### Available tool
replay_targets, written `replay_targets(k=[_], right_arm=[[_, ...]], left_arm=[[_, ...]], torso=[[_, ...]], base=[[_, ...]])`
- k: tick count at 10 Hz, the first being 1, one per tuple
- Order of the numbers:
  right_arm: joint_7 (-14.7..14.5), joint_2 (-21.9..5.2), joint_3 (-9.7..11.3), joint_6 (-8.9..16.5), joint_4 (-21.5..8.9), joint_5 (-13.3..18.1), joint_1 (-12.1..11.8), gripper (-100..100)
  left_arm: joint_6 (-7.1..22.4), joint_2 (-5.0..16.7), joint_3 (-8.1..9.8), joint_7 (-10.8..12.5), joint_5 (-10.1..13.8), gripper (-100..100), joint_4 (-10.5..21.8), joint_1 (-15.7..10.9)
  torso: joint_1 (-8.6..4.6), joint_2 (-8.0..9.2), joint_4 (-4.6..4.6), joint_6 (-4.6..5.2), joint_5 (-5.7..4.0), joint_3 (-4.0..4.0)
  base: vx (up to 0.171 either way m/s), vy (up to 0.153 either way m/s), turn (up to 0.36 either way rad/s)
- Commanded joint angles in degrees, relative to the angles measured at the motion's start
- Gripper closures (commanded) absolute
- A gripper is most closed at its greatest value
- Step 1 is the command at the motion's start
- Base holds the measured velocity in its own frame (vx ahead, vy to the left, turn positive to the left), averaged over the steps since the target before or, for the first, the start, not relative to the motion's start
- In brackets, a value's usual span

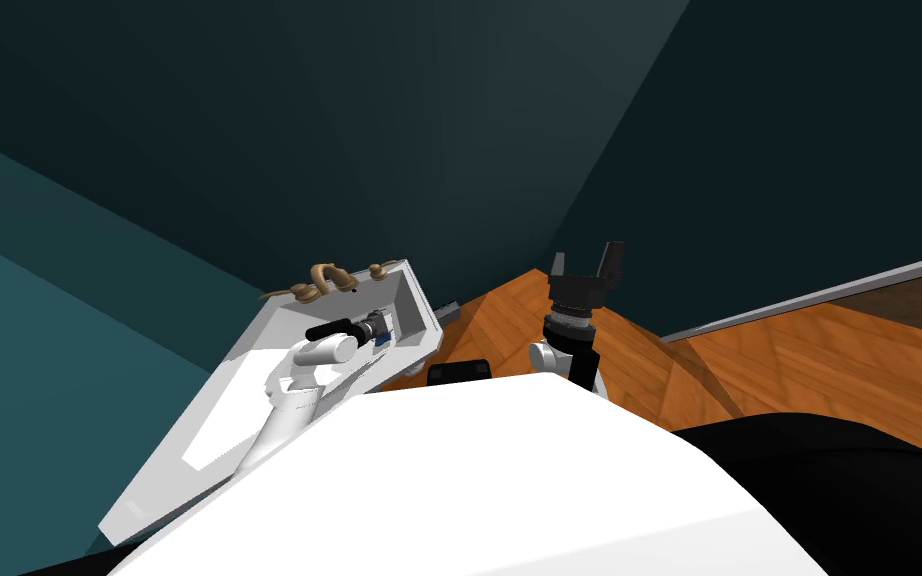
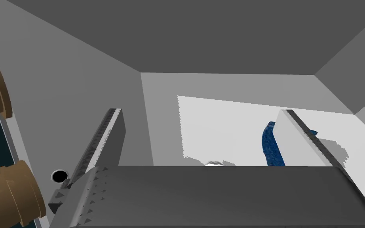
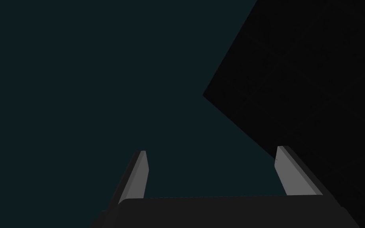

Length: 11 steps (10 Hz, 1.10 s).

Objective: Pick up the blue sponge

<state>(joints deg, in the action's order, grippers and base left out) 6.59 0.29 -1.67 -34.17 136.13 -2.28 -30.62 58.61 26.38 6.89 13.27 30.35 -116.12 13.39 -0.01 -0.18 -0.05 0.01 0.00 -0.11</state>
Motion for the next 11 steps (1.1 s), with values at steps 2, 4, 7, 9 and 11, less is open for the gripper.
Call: replay_targets(k=[2, 4, 7, 9, 11], right_arm=[[0.00, 0.00, 0.00, 0.00, 0.00, 0.00, 0.00, 0], [0.00, 0.00, 0.00, 0.00, 0.00, 0.00, 0.00, 0], [0.00, 0.00, 0.00, 0.00, 0.00, 0.00, 0.00, 0], [0.00, 0.00, 0.00, 0.00, 0.00, 0.00, 0.00, 0], [0.00, 0.00, 0.00, 0.00, 0.00, 0.00, 0.00, 0]], left_arm=[[4.51, 0.90, -0.14, 1.68, 1.30, -100, 1.45, -0.51], [7.74, 1.68, -0.31, 3.13, 2.35, -100, 2.77, -1.01], [12.76, 3.29, -0.69, 5.97, 4.32, -100, 5.33, -1.93], [15.74, 4.12, -0.88, 7.31, 5.24, -100, 6.53, -2.36], [18.92, 4.97, -1.06, 8.59, 6.09, -100, 7.67, -2.75]], torso=[[-0.01, -0.01, 0.00, 0.00, 0.00, -0.01], [0.05, 0.00, 0.00, -0.01, 0.01, 0.01], [0.00, 0.04, 0.01, 0.00, 0.00, 0.02], [0.00, 0.03, 0.01, 0.00, 0.00, 0.02], [0.02, 0.04, 0.01, 0.00, 0.01, 0.02]], base=[[0.045, -0.009, 0.008], [0.047, 0.003, 0.008], [0.043, -0.007, 0.007], [0.044, -0.004, 0.006], [0.041, 0.000, 0.003]])
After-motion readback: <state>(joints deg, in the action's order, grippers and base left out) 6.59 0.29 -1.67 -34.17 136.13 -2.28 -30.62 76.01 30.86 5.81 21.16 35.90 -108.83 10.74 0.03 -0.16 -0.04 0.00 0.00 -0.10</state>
